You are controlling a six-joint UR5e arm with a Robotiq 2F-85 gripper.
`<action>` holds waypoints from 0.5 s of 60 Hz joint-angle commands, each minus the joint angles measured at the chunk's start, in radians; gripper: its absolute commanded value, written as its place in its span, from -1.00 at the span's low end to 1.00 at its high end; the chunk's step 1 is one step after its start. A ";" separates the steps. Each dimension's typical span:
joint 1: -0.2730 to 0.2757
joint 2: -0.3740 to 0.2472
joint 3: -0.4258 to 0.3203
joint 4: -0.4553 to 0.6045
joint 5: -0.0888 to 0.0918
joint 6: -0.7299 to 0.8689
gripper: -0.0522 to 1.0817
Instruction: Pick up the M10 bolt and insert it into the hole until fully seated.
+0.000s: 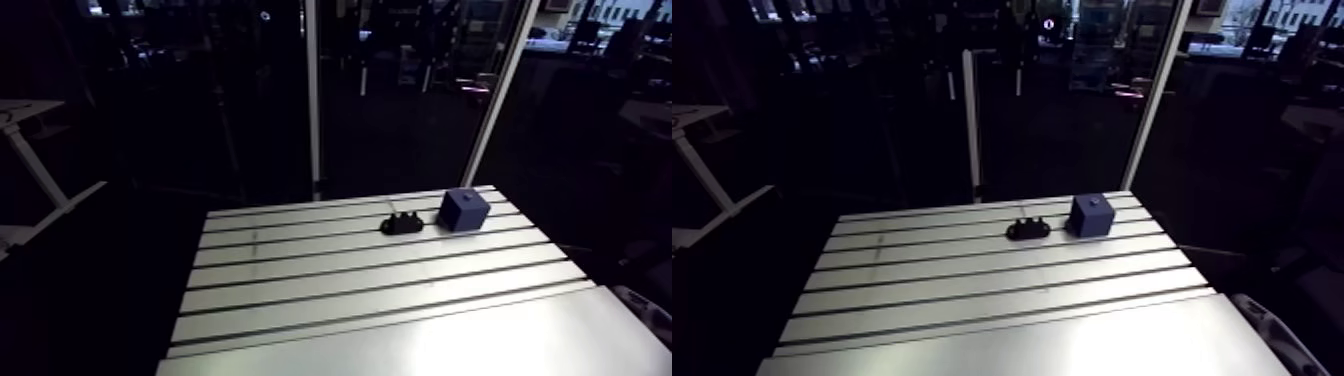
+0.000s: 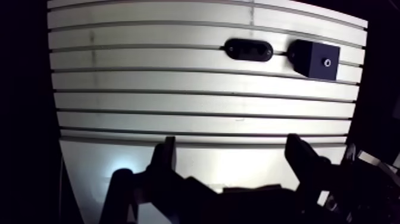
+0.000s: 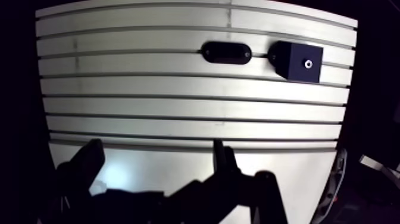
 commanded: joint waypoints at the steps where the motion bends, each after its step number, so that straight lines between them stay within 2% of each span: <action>1: 0.010 -0.021 -0.003 -0.023 -0.004 0.032 -0.90; 11: 0.005 -0.024 -0.009 -0.009 -0.004 0.031 -0.90; 19: 0.007 -0.042 0.000 0.016 -0.028 0.031 -0.90; 30: 0.007 -0.054 0.004 0.016 -0.028 0.031 -0.90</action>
